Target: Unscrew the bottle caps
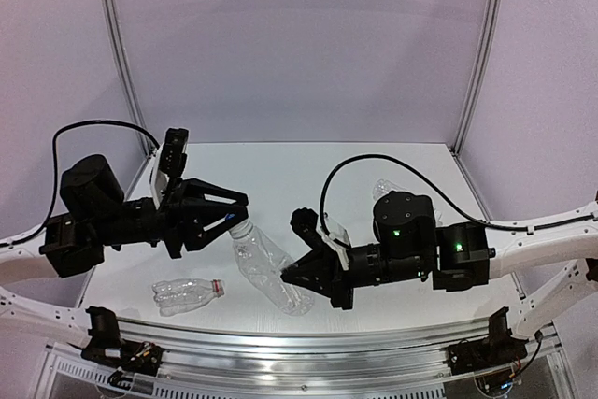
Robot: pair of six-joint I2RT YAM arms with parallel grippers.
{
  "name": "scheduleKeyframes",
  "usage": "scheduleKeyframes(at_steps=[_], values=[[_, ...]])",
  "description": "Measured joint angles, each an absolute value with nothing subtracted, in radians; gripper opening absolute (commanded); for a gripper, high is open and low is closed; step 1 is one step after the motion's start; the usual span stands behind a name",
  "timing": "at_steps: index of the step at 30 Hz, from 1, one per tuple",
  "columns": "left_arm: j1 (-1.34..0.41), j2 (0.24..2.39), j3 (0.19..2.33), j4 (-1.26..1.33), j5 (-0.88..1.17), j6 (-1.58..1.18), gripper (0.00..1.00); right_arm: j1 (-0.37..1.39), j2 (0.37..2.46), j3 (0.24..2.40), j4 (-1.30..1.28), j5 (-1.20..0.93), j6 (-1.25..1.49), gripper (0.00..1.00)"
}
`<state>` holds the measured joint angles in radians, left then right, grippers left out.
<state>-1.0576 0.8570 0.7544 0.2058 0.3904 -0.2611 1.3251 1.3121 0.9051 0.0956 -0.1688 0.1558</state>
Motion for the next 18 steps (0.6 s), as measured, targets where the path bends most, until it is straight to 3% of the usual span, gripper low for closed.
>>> scheduleKeyframes(at_steps=[10,12,14,18], values=[[-1.148,0.892,0.755,0.142,-0.149,-0.379,0.12,1.329,1.346,0.95,0.009,0.189,0.194,0.0],[-1.156,0.898,0.746,0.146,-0.196,-0.408,0.19,1.329,1.358,0.953,0.004,0.207,0.196,0.0],[-1.161,0.906,0.744,0.148,-0.223,-0.427,0.34,1.329,1.365,0.953,0.003,0.213,0.196,0.0],[-1.161,0.908,0.744,0.156,-0.261,-0.427,0.72,1.328,1.366,0.955,-0.005,0.222,0.203,0.0]])
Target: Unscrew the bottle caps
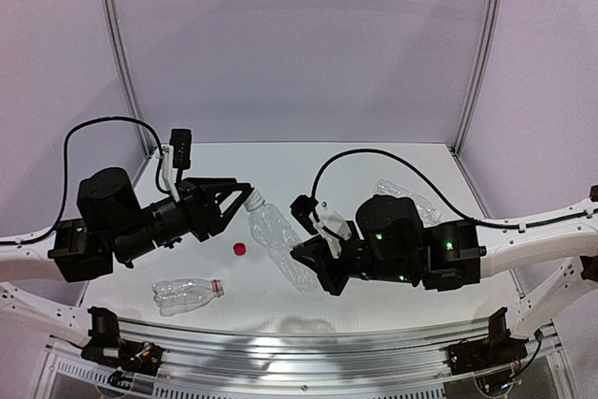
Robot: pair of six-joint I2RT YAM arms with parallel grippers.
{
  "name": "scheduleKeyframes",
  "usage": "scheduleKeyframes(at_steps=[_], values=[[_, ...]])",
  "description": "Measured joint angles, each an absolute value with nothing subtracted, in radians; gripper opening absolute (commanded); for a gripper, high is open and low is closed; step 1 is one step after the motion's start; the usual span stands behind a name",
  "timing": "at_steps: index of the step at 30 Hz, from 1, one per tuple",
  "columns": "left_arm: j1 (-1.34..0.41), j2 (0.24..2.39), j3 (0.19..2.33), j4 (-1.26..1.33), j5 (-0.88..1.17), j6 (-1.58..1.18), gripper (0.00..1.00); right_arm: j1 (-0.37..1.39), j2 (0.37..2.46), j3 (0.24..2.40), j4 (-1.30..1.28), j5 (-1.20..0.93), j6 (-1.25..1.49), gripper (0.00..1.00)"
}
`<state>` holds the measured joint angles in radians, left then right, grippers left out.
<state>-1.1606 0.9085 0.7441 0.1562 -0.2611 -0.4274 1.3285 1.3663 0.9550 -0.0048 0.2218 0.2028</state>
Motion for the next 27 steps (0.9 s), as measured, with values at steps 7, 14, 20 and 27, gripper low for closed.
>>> scheduleKeyframes(at_steps=[7,14,20,27], values=[[-1.151,0.773,0.733,0.11,-0.222,-0.306,0.98,1.327,1.357,0.955,-0.008,0.194,0.205,0.0],[-1.084,0.613,0.733,0.065,0.03,-0.202,0.87,1.327,1.322,0.95,0.036,-0.018,0.183,0.0],[-1.05,0.675,0.733,0.059,0.234,-0.19,0.73,1.327,1.322,0.95,0.058,-0.159,0.171,0.0],[-1.049,0.762,0.733,0.059,0.347,-0.192,0.58,1.327,1.322,0.95,0.062,-0.217,0.166,0.0]])
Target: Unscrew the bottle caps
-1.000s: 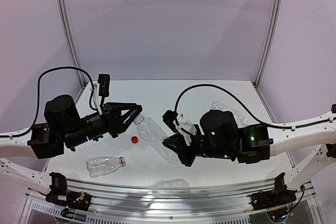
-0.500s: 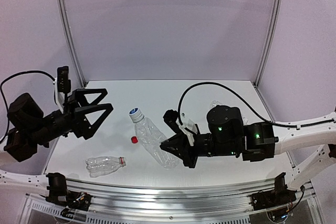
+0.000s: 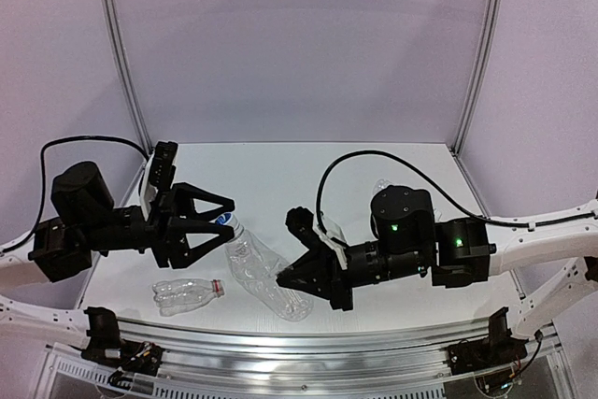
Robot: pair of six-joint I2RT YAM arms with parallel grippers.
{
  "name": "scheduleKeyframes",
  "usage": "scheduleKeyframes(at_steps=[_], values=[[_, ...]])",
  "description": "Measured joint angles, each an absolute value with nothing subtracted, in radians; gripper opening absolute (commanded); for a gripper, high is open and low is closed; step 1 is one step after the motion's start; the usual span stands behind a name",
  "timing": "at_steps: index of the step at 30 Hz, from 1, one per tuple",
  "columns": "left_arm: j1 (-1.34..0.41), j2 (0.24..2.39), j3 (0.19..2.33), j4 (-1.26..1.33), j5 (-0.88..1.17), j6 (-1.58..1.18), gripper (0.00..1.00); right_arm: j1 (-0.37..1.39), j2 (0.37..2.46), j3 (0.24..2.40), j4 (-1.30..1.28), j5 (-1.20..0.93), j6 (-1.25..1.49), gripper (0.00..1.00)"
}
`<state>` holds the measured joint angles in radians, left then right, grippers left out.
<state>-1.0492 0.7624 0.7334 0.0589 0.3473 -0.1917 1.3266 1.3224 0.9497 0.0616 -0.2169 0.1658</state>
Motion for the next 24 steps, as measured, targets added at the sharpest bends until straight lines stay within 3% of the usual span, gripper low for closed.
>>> scheduleKeyframes(at_steps=[5,10,13,24], values=[[-1.05,0.763,0.734,0.061,0.371,-0.194,0.56,1.327,1.324,0.95,0.062,-0.226,0.164,0.0],[-1.05,0.763,0.734,0.071,0.381,-0.198,0.69,1.327,1.327,0.95,0.061,-0.227,0.162,0.0],[-1.051,0.763,0.734,0.084,0.383,-0.206,0.7,1.327,1.33,0.95,0.061,-0.228,0.161,0.0],[-1.051,0.784,0.736,0.104,0.39,-0.218,0.22,1.327,1.332,0.95,0.057,-0.228,0.159,0.0]])
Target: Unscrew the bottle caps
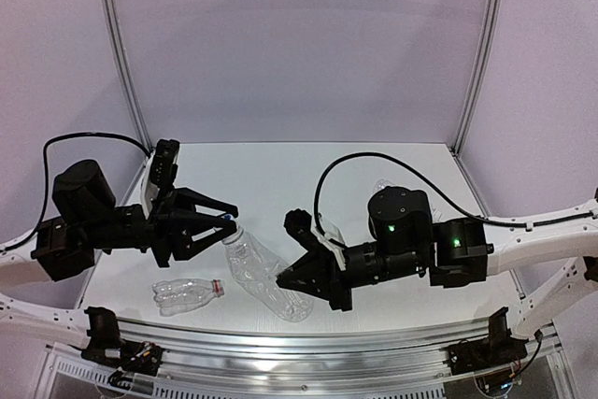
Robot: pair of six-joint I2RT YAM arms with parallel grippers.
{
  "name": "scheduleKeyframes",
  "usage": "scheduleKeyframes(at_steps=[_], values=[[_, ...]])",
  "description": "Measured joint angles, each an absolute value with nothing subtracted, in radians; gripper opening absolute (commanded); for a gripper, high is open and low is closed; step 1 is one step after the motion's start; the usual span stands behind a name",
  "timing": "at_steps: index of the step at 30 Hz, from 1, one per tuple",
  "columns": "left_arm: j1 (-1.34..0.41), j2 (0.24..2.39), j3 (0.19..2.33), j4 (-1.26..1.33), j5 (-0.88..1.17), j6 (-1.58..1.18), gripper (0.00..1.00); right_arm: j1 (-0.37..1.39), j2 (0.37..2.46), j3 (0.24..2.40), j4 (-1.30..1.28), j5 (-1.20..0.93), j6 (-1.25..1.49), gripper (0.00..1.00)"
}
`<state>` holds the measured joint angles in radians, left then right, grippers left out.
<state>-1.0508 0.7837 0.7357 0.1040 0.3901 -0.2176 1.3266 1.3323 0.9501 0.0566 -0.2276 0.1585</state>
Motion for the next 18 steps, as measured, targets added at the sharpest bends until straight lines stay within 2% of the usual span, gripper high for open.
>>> scheduleKeyframes(at_steps=[7,10,18], values=[[-1.053,0.791,0.745,0.102,0.378,-0.224,0.19,1.324,1.332,0.95,0.059,-0.201,0.158,0.0],[-1.059,0.8,0.752,0.091,0.31,-0.239,0.19,1.324,1.332,0.95,0.057,-0.13,0.158,0.0],[-1.141,0.931,0.8,0.06,-0.18,-0.369,0.17,1.327,1.403,0.995,0.001,0.196,0.17,0.0]])
